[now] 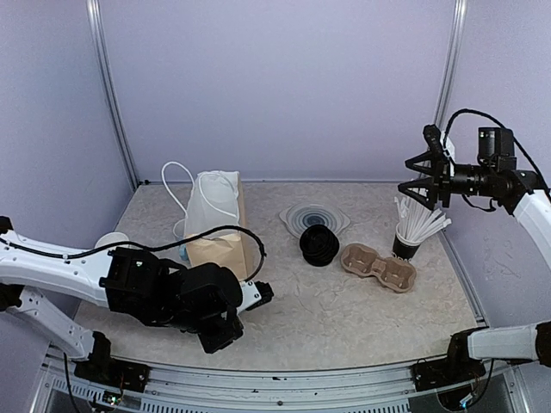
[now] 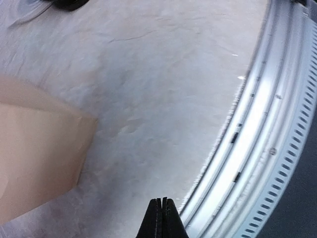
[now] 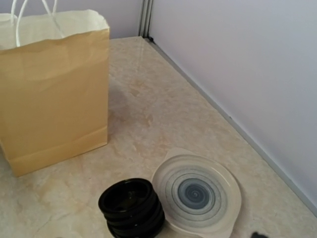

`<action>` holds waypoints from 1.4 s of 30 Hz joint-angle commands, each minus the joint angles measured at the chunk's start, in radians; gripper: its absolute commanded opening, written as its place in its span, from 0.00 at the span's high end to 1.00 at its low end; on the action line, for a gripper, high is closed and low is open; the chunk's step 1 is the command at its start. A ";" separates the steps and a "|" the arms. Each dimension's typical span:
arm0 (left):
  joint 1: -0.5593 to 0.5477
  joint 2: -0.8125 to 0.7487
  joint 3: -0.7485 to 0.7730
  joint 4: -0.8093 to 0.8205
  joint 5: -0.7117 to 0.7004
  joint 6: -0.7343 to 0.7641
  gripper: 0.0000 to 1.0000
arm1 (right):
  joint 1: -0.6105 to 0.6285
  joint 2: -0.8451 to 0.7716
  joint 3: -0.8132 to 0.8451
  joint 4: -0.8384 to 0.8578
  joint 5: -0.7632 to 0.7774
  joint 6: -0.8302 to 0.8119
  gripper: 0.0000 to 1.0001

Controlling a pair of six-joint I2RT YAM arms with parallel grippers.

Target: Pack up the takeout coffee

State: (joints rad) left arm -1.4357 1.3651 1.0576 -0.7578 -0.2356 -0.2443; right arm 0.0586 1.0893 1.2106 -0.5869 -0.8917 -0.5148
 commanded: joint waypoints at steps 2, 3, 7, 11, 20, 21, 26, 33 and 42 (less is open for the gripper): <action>0.125 0.016 -0.065 0.100 -0.133 -0.078 1.00 | 0.019 0.009 -0.025 0.015 0.004 -0.005 0.21; 0.147 0.033 -0.072 0.126 -0.146 -0.069 1.00 | 0.020 0.008 -0.031 0.018 0.001 -0.004 0.21; 0.234 0.092 -0.073 0.224 -0.194 -0.026 1.00 | 0.020 0.005 -0.034 0.022 0.002 0.003 0.21; 0.322 0.163 -0.034 0.318 -0.238 0.059 1.00 | 0.020 -0.004 -0.049 0.031 0.005 0.010 0.21; 0.377 0.287 0.071 0.393 -0.145 0.202 1.00 | 0.020 -0.024 -0.097 0.051 0.015 0.016 0.21; 0.361 0.290 0.071 0.387 -0.125 0.205 1.00 | 0.019 -0.025 -0.097 0.048 0.018 0.015 0.21; 0.234 0.215 0.020 0.286 -0.033 0.196 1.00 | 0.020 -0.019 -0.091 0.034 0.020 0.001 0.20; 0.272 0.030 -0.138 0.195 -0.076 0.020 1.00 | 0.020 0.012 -0.087 0.037 0.015 -0.004 0.20; 0.339 -0.042 -0.188 0.278 -0.142 -0.081 1.00 | 0.020 0.022 -0.083 0.034 0.009 -0.002 0.21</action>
State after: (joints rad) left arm -1.1122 1.3334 0.8818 -0.5205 -0.3389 -0.2447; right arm 0.0677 1.1130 1.1206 -0.5549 -0.8745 -0.5117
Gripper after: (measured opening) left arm 0.007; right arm 0.793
